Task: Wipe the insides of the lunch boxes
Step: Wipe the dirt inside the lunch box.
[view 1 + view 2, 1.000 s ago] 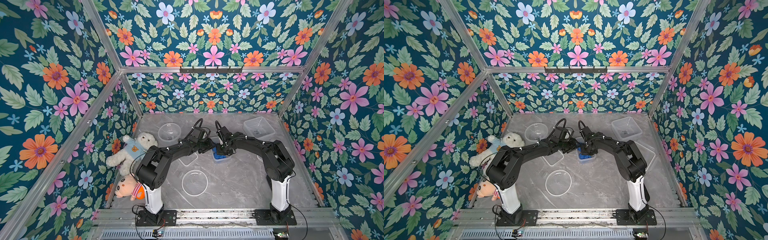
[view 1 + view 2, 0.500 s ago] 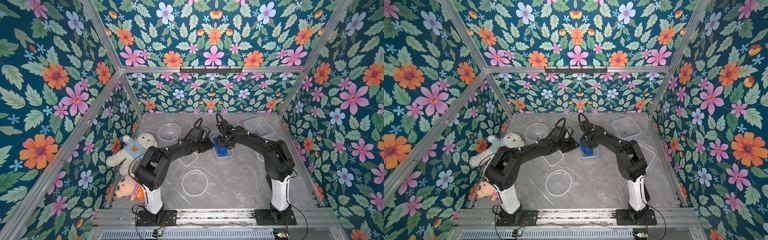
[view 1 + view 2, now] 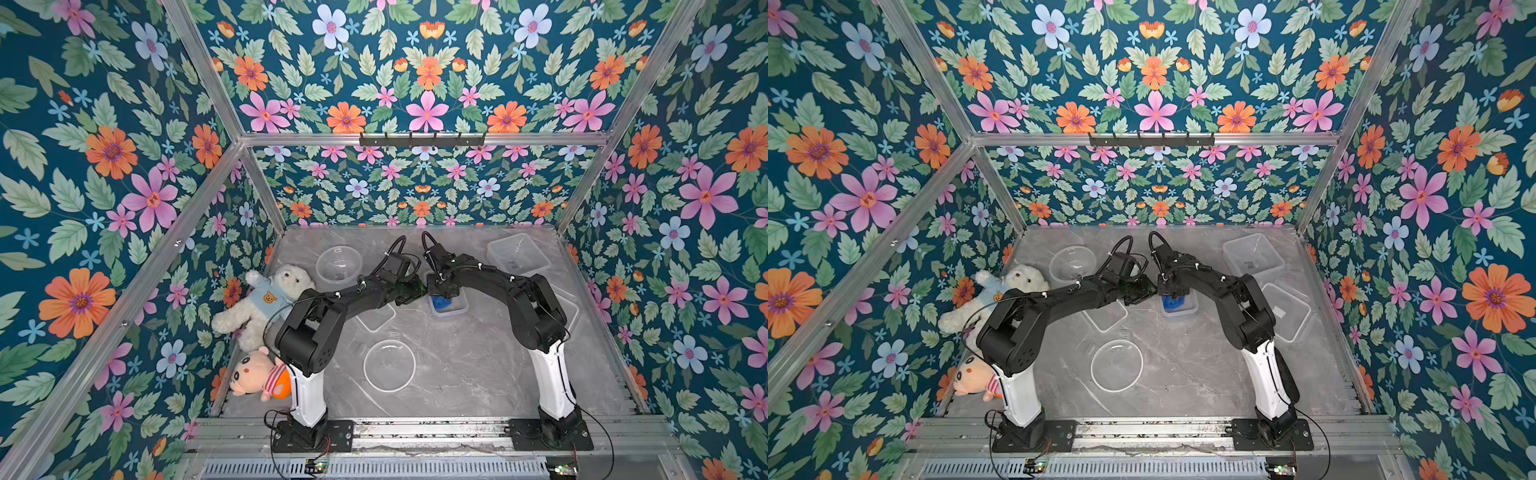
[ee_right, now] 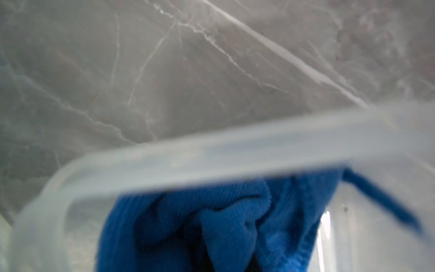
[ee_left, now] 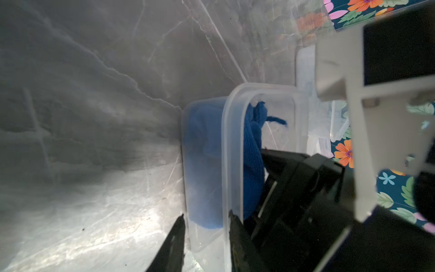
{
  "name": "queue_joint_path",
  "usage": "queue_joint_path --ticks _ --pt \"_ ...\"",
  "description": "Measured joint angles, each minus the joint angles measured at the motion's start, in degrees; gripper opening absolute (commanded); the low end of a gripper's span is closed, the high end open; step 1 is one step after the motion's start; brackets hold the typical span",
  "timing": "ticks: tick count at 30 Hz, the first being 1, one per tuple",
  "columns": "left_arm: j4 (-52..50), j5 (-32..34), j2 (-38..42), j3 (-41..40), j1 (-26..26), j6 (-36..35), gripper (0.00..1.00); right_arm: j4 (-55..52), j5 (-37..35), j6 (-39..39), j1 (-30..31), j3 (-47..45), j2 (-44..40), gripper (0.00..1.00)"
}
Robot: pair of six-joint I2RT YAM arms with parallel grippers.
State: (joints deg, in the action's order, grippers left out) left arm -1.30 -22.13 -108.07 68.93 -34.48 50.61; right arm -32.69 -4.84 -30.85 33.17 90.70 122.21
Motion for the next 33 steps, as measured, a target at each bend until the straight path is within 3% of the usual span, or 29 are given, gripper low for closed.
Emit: queue_joint_path --ticks 5,21,33 --pt "1.1 -0.4 -1.2 1.4 -0.2 0.0 0.34 0.7 0.8 -0.4 0.1 -9.7 -6.7 0.0" --pt "1.7 0.7 -3.1 5.2 -2.0 0.0 0.35 1.8 6.7 -0.6 -0.1 -12.3 -9.2 0.0" --pt "-2.3 1.8 -6.3 6.8 -3.8 -1.1 0.25 2.1 9.2 -1.7 -3.5 -15.2 -12.1 0.0"
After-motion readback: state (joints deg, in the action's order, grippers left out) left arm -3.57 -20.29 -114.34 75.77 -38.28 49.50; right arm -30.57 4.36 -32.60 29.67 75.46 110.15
